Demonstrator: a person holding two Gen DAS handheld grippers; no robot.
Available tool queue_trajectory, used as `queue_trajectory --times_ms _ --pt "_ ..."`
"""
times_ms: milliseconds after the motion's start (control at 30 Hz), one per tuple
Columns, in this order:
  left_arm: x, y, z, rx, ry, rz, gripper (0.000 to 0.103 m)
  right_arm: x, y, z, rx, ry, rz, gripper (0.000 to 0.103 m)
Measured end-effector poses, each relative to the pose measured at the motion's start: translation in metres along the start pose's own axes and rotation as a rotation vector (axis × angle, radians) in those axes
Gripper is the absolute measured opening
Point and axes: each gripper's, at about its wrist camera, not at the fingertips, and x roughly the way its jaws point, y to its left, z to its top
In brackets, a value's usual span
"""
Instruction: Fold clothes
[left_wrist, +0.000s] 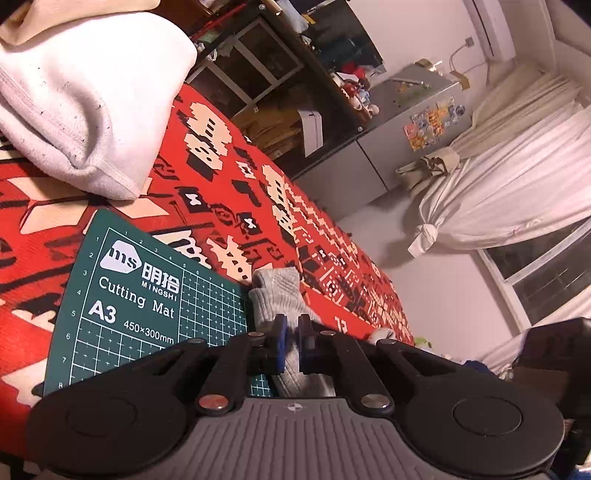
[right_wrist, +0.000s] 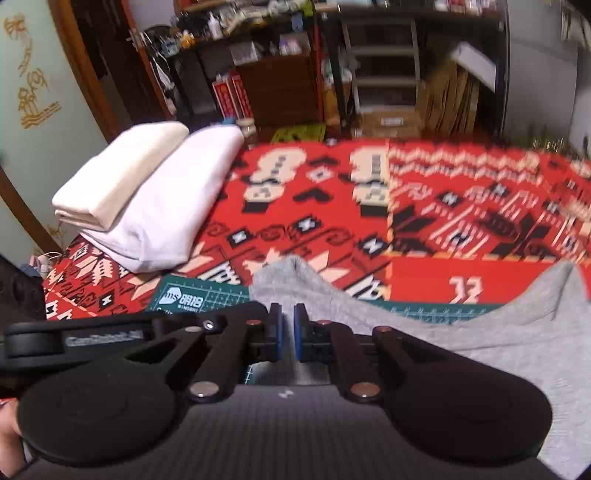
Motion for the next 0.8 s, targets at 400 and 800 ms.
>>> queue_trajectory --times_ms 400,800 --pt "-0.002 -0.001 -0.001 0.052 -0.038 0.076 0.005 0.013 -0.009 0.008 0.039 0.002 -0.01 0.009" --pt "-0.007 -0.017 0.0 0.078 -0.027 -0.026 0.006 -0.018 -0.032 0.013 0.06 -0.011 -0.048 0.01"
